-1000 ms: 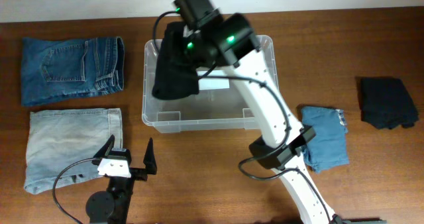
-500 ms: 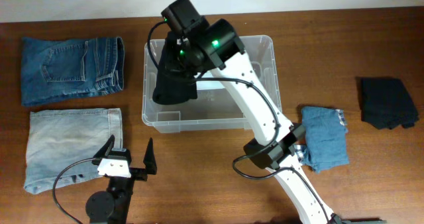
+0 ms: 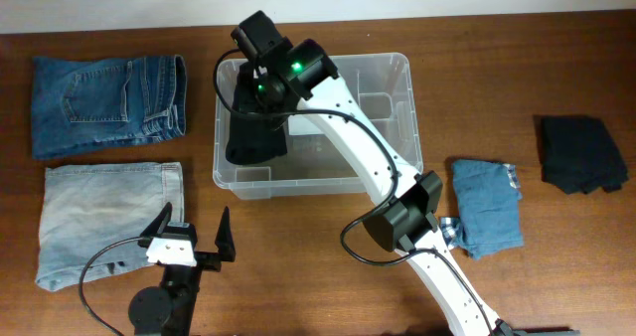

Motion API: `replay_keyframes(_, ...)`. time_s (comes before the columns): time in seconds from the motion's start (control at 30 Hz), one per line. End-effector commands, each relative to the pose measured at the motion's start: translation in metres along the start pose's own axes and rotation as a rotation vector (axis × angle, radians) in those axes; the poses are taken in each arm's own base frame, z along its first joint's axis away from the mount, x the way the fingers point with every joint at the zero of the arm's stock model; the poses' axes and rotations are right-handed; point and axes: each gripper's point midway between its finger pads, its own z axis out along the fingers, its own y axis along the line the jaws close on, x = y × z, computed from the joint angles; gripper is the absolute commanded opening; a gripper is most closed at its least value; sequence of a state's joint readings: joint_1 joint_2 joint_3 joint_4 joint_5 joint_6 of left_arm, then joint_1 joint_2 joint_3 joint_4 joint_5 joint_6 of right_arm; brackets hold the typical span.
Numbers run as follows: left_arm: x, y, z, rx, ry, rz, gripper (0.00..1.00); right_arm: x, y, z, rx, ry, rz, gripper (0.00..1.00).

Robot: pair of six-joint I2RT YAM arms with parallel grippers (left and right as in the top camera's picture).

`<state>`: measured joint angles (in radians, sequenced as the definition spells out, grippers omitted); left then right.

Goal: Pack container
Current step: 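Lower the black garment into the bin's left side and release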

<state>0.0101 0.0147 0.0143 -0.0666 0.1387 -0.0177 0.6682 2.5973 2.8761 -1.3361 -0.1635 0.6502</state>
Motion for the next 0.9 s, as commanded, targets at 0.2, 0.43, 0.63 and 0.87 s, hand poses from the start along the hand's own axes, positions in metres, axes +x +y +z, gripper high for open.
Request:
replay_keyframes(0.2,0.002,0.002,0.000,-0.010,0.000,0.015,1.00,0.017,-0.001,0.047,-0.061,0.095,-0.008,0.04)
replay_keyframes(0.43,0.002,0.002,0.000,-0.009,0.000,0.015,1.00,0.024,-0.009,0.058,-0.044,0.124,-0.005,0.23)
replay_keyframes(0.63,0.002,0.002,0.000,-0.009,0.000,0.015,0.99,0.021,-0.025,0.058,0.041,0.094,-0.059,0.80)
replay_keyframes(0.87,0.002,0.002,0.000,-0.009,0.000,0.015,0.99,0.006,-0.069,0.051,0.285,0.022,-0.224,0.96)
